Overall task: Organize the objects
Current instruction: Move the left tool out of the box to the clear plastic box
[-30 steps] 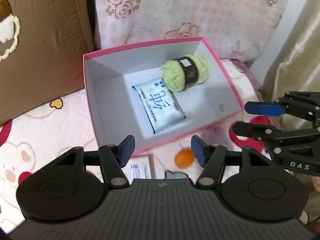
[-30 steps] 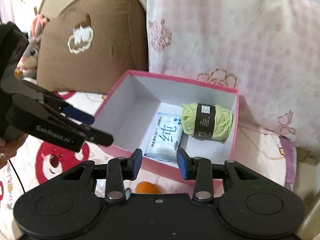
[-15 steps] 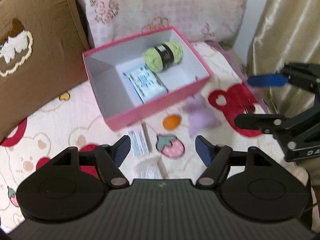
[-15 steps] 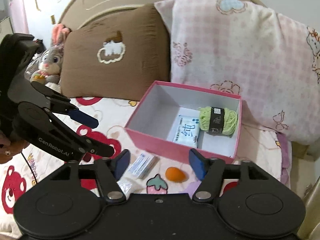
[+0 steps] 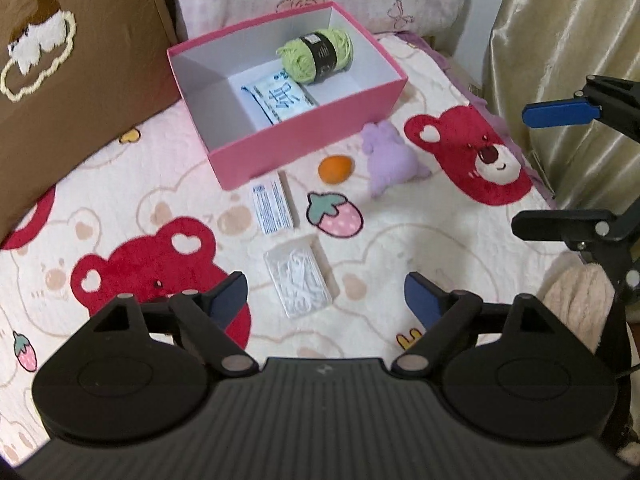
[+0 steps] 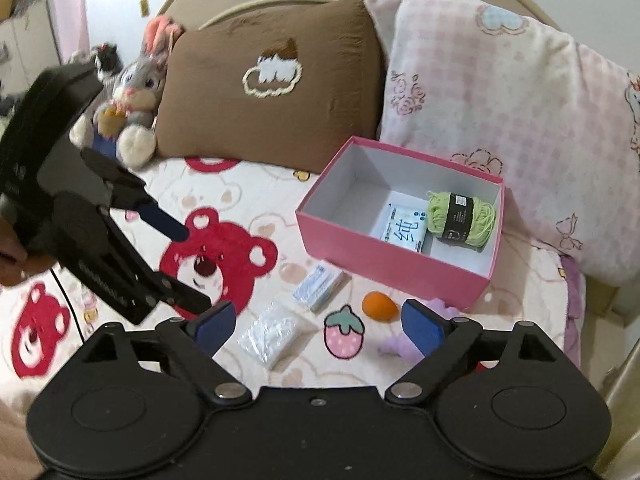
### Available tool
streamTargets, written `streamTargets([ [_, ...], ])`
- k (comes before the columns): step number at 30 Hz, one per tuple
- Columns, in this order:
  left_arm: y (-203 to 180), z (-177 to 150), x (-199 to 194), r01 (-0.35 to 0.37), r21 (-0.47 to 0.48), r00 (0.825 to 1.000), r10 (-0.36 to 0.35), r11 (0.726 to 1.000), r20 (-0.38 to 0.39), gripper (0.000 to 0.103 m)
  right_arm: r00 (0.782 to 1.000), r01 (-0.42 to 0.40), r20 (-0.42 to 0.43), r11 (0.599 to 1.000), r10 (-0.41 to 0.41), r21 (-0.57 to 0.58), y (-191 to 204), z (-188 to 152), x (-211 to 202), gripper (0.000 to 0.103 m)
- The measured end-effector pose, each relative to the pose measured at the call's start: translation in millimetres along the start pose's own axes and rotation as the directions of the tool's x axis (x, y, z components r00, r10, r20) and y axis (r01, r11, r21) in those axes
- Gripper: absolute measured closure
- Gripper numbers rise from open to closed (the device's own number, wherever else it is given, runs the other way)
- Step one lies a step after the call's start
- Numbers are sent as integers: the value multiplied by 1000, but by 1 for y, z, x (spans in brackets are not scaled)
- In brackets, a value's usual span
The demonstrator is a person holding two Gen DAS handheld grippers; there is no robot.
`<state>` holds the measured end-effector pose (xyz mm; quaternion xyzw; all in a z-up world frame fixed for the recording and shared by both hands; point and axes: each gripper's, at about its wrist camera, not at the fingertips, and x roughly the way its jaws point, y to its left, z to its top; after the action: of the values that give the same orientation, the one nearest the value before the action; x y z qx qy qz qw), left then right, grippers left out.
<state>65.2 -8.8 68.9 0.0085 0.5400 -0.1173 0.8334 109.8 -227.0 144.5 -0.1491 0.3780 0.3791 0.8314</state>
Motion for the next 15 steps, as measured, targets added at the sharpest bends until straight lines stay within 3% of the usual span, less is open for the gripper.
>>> streamTargets([
  [7,2,-21,18,-2,-4,1000,2,1000,-13,13,999,-52,9,994,53,-99,15,-23,12,11],
  [11,6,-32,29,22,-44,1000,-21,999,18,11,992,-114,41,987,120,-114,19,-41,23,11],
  [12,5,-35,31,21,-41,999,-19,999,32,7,990,-129,48,985,135,-116,20,-47,26,11],
  [15,4,-40,41,3,-42,1000,-2,999,18,6,985,-156,50,980,163,-125,23,-60,40,11],
])
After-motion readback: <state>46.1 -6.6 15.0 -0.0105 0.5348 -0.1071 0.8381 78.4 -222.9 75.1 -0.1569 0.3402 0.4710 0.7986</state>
